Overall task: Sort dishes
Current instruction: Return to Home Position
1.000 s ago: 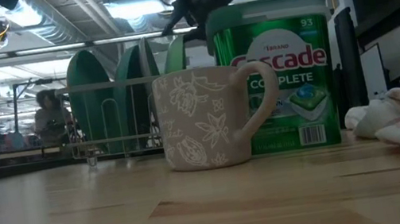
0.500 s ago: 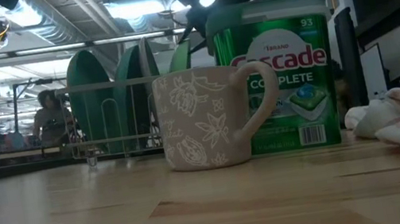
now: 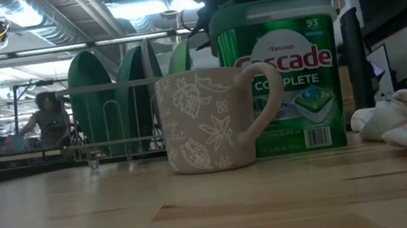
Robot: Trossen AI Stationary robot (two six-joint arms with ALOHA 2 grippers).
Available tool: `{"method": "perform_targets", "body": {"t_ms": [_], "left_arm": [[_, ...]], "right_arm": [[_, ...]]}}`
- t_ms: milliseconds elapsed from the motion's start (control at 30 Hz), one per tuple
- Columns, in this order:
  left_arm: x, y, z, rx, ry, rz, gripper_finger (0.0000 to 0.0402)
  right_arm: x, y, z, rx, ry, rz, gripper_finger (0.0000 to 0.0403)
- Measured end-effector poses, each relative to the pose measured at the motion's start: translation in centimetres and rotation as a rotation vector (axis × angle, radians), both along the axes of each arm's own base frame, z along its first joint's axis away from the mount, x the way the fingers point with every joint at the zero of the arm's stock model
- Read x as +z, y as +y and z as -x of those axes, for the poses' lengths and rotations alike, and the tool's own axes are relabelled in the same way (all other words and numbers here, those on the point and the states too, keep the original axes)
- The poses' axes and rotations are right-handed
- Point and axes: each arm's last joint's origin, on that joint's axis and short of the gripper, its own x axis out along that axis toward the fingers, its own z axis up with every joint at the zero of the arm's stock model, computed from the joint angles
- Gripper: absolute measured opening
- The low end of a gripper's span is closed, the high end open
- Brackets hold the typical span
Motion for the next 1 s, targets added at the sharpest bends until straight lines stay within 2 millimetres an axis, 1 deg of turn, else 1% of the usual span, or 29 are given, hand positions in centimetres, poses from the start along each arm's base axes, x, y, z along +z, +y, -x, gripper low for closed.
{"method": "perform_targets", "body": {"t_ms": [133,233,300,367,433,500,567,633,700,767,867,933,1000], "left_arm": [[1.4,1.6,1.5,0.068,-0.096,0.009,0.0084],[2.1,3.0,3.1,0.099,-0.144,0.027,0.0084],[2.4,4.2,4.3,0.145,-0.168,0.025,0.0084],[2.5,5.6,5.7,0.211,-0.198,0.020,0.0084],[2.5,7.0,7.1,0.276,-0.229,0.032,0.0084],[2.3,8.1,8.4,0.319,-0.254,0.080,0.0084],[1.7,8.9,9.2,0.332,-0.271,0.120,0.0084],[0.4,9.2,9.6,0.330,-0.276,0.118,0.0084],[-1.0,9.2,9.6,0.330,-0.288,0.119,0.0084],[-1.7,8.9,9.2,0.328,-0.335,0.153,0.0084],[-3.1,8.1,8.3,0.314,-0.379,0.136,0.0084],[-4.5,7.6,7.7,0.305,-0.379,0.107,0.0084],[-5.9,7.0,7.0,0.304,-0.393,0.113,0.0084]], "right_arm": [[0.1,-1.0,0.8,0.050,-0.050,0.052,0.0143],[0.2,-1.7,1.3,0.098,-0.096,0.086,0.0143],[0.6,-1.9,2.0,0.137,-0.133,0.123,0.0143],[1.6,-1.8,2.8,0.156,-0.161,0.177,0.0143],[3.0,-1.4,4.0,0.167,-0.181,0.234,0.0143],[4.8,-0.9,5.4,0.166,-0.198,0.317,0.0143],[6.5,0.1,6.7,0.158,-0.197,0.404,0.0143],[8.5,1.4,8.4,0.147,-0.196,0.515,0.0143],[10.4,3.3,10.0,0.147,-0.193,0.623,0.0143],[12.0,5.4,11.4,0.148,-0.190,0.726,0.0143],[12.8,8.8,13.2,0.169,-0.201,0.823,0.0143],[12.5,11.0,14.4,0.190,-0.226,0.860,0.0143],[11.6,12.8,15.4,0.205,-0.276,0.891,0.0143]]}}
